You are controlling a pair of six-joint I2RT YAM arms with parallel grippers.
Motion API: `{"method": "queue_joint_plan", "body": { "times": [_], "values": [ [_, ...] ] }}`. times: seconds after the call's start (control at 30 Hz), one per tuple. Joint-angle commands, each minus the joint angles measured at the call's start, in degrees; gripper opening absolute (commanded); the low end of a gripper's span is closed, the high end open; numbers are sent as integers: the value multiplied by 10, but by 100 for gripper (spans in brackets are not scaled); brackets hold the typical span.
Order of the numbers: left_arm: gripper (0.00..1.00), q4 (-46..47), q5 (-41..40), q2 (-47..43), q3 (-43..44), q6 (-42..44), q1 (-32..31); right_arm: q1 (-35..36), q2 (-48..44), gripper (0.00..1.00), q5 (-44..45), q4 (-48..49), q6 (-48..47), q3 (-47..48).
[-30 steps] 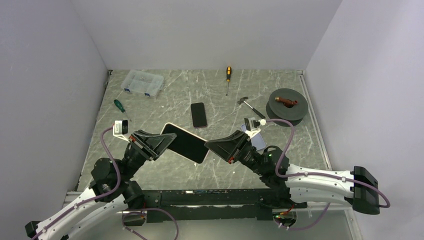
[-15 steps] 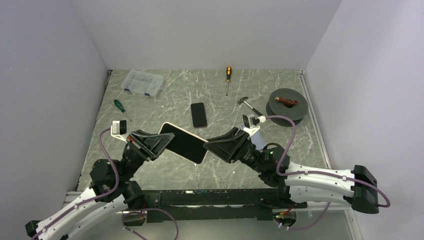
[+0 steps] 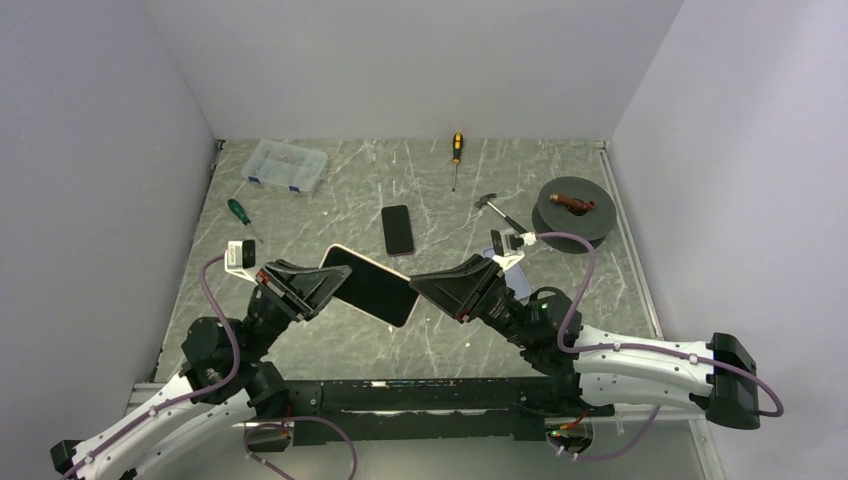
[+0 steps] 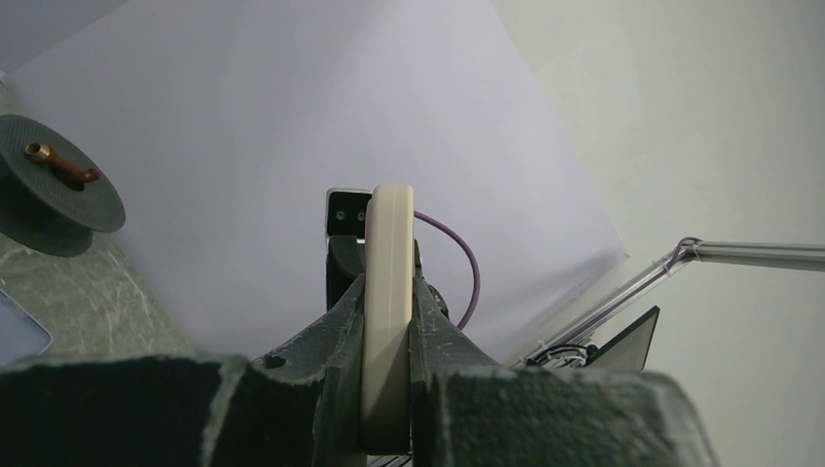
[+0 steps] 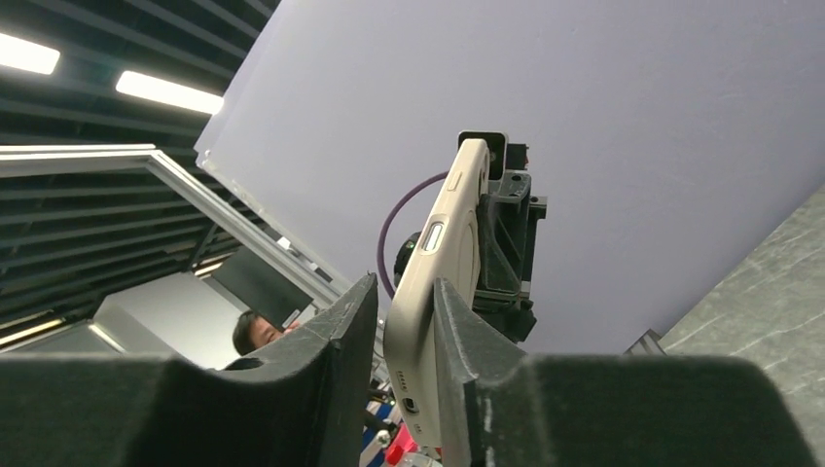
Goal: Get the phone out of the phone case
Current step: Remove the phone case from the phone.
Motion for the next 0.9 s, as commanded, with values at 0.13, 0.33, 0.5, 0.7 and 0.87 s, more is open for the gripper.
{"method": "queue_joint_plan", "body": {
  "times": [0.13,0.33,0.5,0.7,0.87],
  "values": [
    [0,-3,-7,0,-7,4,1,-1,-1,19,6,110,23,2],
    [0,-26,-22,-6,-14,-7,1,-2,29,13,-54,178,14,23],
    [0,-64,-20,28,-8,-27,1,-4,62,5,-145,219,5,76],
    [0,-29,-8,77,-39,-70,0,-4,89,0,-218,216,6,133],
    [0,11,-2,107,-57,-84,1,-3,80,0,-224,189,-14,147]
  ]
}}
